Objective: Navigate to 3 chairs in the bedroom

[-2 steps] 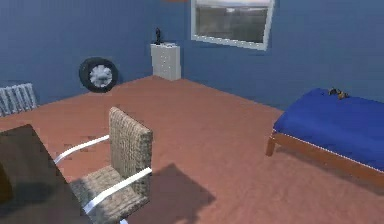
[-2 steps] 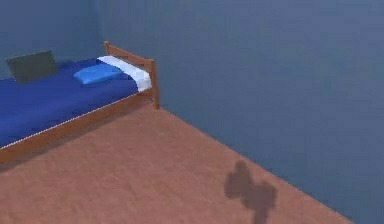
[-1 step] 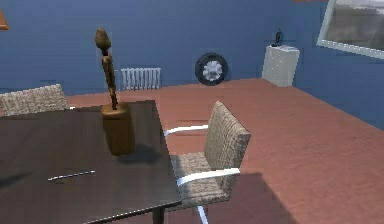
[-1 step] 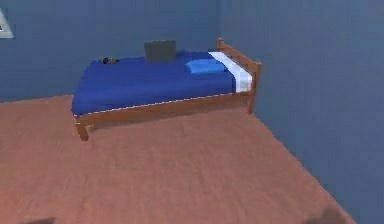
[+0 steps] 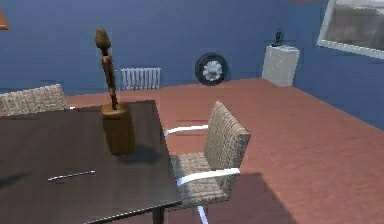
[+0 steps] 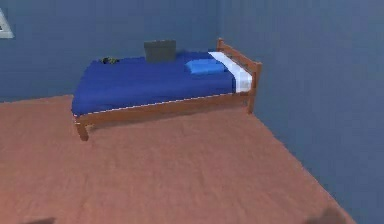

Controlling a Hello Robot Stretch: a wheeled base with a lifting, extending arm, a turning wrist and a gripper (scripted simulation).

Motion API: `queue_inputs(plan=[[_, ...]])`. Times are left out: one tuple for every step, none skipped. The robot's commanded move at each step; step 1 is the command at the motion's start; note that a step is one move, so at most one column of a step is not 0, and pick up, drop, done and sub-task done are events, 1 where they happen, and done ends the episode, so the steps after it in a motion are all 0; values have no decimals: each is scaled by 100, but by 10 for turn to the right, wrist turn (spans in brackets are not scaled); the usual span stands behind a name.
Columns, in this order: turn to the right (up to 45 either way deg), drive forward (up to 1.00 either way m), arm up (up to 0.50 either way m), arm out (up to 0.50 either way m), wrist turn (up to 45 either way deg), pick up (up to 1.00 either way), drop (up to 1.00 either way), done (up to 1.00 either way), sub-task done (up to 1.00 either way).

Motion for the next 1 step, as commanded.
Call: queue_inputs(plan=[[-450, 0, 0, 0, 0, 0, 0, 0, 0]])
